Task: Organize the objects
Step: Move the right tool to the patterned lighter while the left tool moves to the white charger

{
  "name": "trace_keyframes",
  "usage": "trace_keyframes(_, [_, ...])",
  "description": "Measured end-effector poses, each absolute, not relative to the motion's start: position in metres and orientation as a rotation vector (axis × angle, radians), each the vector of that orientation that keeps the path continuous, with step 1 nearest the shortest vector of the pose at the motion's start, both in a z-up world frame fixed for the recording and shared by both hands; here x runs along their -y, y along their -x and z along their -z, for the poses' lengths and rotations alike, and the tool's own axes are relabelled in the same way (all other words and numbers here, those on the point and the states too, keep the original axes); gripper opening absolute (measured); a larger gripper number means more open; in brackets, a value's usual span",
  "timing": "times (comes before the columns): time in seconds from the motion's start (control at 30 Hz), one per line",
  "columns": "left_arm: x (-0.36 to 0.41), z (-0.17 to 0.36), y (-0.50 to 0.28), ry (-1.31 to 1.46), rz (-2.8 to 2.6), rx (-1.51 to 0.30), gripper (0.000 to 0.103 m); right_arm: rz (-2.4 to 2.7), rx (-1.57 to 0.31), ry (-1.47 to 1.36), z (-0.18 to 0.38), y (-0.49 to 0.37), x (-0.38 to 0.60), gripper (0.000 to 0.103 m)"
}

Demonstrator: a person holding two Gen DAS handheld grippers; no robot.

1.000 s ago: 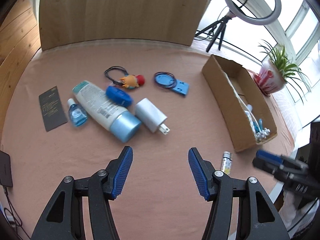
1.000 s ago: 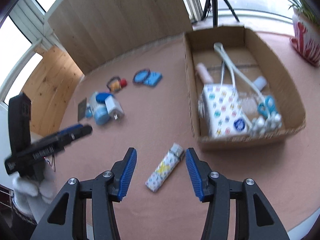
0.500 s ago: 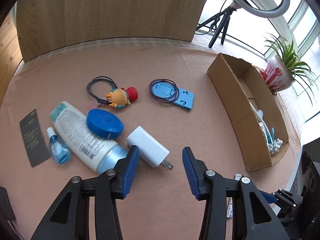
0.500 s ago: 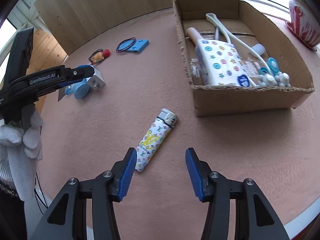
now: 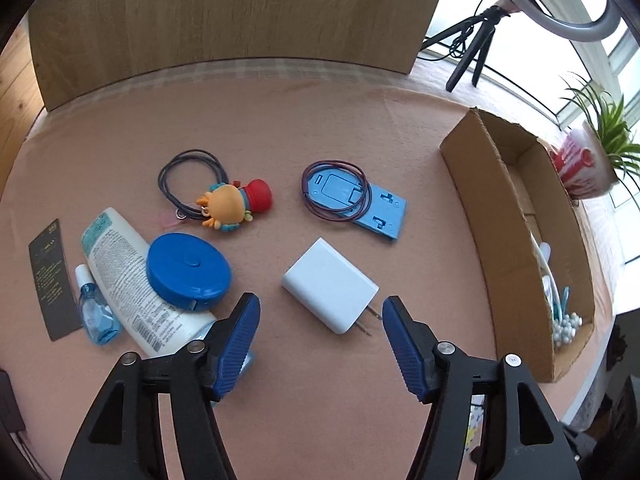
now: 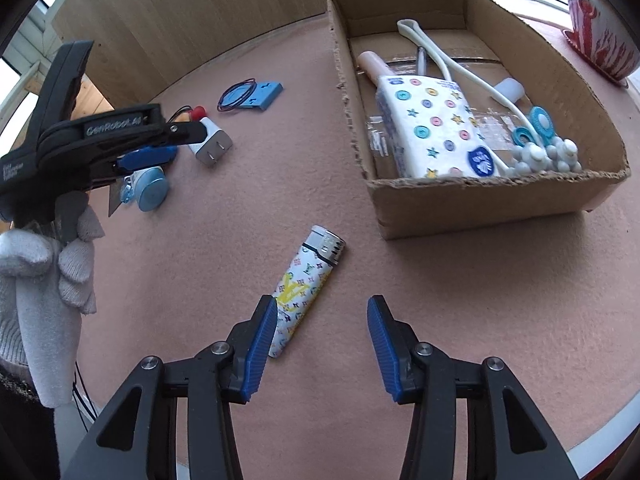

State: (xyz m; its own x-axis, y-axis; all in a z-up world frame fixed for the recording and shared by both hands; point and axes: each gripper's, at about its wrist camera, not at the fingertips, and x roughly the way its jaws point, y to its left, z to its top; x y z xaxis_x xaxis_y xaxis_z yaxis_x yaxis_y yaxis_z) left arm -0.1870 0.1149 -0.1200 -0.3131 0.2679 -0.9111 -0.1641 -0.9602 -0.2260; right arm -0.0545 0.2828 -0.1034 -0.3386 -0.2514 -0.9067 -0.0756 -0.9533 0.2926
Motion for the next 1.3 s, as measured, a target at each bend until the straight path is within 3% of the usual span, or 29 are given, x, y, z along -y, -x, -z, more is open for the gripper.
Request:
trace_keyframes(0.2, [-0.127, 0.130, 0.201, 1.725, -2.366, 0.155, 0.068, 2.441, 0.392, -1.752, 0.110, 0.064, -0.268, 0.043])
trace_keyframes(0.33, [-0.136, 0.137, 0.202, 1.727, -2.394, 0.095, 0.068, 2.463, 0.351, -1.753, 0.111, 0.064, -0.264, 0.043])
trace_keyframes(0.43, [-0.137, 0.141, 0.200, 1.708, -2.425, 0.055, 0.061, 2.480, 0.303, -1.754, 0.111, 0.064, -0.262, 0.043])
trace_keyframes(0.83, [-0.130, 0.139, 0.162, 1.625, -2.354, -0.029, 0.061, 2.479, 0.199, -1.744, 0.112, 0.066, -0.257, 0.043])
trace_keyframes(1.07, [-0.114, 0.139, 0.118, 1.605, -2.306, -0.084, 0.061, 2.454, 0.099, -1.721, 0.110, 0.076, -0.248, 0.029])
trace_keyframes(1.3, [-0.090, 0.139, 0.077, 1.596, -2.320, -0.085, 0.061, 2.392, -0.056, -1.636, 0.112, 0.085, -0.223, 0.025])
